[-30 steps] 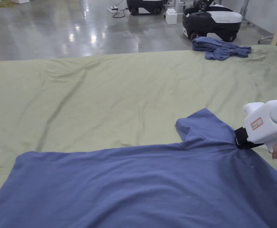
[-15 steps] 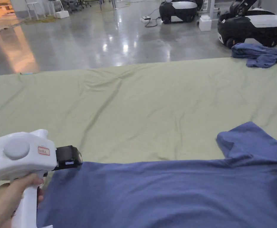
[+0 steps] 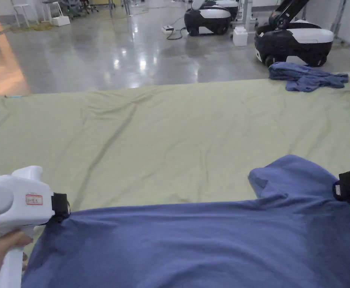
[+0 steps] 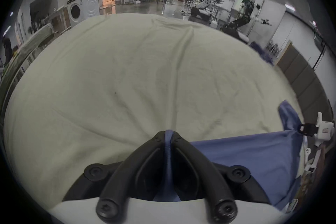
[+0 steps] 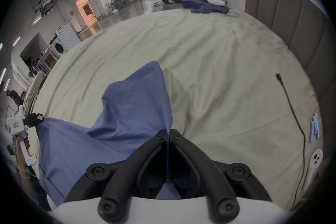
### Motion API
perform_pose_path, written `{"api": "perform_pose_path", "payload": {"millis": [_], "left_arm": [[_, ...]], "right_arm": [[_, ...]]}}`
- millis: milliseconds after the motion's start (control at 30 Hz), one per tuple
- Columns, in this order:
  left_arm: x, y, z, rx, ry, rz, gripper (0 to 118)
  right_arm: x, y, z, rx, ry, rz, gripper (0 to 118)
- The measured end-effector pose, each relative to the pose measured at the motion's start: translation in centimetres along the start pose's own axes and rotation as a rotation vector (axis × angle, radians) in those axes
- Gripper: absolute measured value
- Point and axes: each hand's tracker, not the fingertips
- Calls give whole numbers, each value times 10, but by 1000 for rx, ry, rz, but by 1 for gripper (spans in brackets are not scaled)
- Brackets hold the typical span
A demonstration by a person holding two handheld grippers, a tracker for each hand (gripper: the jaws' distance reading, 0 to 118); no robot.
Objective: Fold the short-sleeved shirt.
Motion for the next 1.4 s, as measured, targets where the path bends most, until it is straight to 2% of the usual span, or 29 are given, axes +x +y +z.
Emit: {"api": "perform_pose_path", "payload": {"millis": [133,267,467,633,700,800,833,867,900,933,967,1000,1033,1067,1100,1200,1233,1267,1300,1333,1367,1400], "left_arm": [[-9,-9,56,46,-103,21,4],[-15,-34,119,83,-124,-20,4],[-34,-93,199,103,-162,-16,4],[-48,-163,232,52,-147,1,4],[-55,-186,233,22,-134,4,4],[-68,-215,223,-39,-138,83,4],[-71,-221,217,-55,-129,96,4],[-72,-224,211,-59,-119,87,4],[-72,-225,207,-73,-98,83,4],[-71,-226,203,-68,-101,92,8],[-73,-224,200,-72,-116,104,25],[-74,-222,199,-72,-102,120,74],[-75,-221,199,-69,-79,130,100],[-76,-220,200,-77,-61,121,107],[-79,-219,206,-56,-66,128,107],[-91,-216,226,-1,-109,197,107],[-96,-216,231,17,-117,222,107],[-100,-217,236,29,-120,256,106],[-103,-218,240,41,-127,279,106],[-104,-221,246,58,-146,295,106],[-107,-223,249,63,-164,296,104],[-109,-225,251,64,-175,292,91]], "right_arm": [[8,-2,38,35,85,-49,4],[15,-20,83,73,122,-31,4],[31,-87,166,116,182,-49,4],[49,-160,203,88,217,-95,4],[51,-192,205,35,192,-115,4],[50,-232,196,-26,142,-122,4],[49,-240,191,-38,151,-112,4],[49,-247,185,-58,133,-82,4],[31,-256,185,-61,93,-68,4],[29,-259,180,-66,76,-73,5],[28,-261,175,-73,73,-67,8],[27,-261,173,-73,81,-62,38],[25,-260,177,-72,75,-52,74],[22,-258,179,-64,36,-27,100],[19,-256,182,-56,0,-7,106],[7,-244,203,30,-75,74,96],[-3,-241,209,61,-108,85,86],[-14,-238,218,123,-88,93,76],[-21,-236,224,156,-48,103,71],[-32,-234,228,185,-7,105,71],[-46,-233,231,202,56,90,55],[-57,-233,228,208,117,78,37]]}}
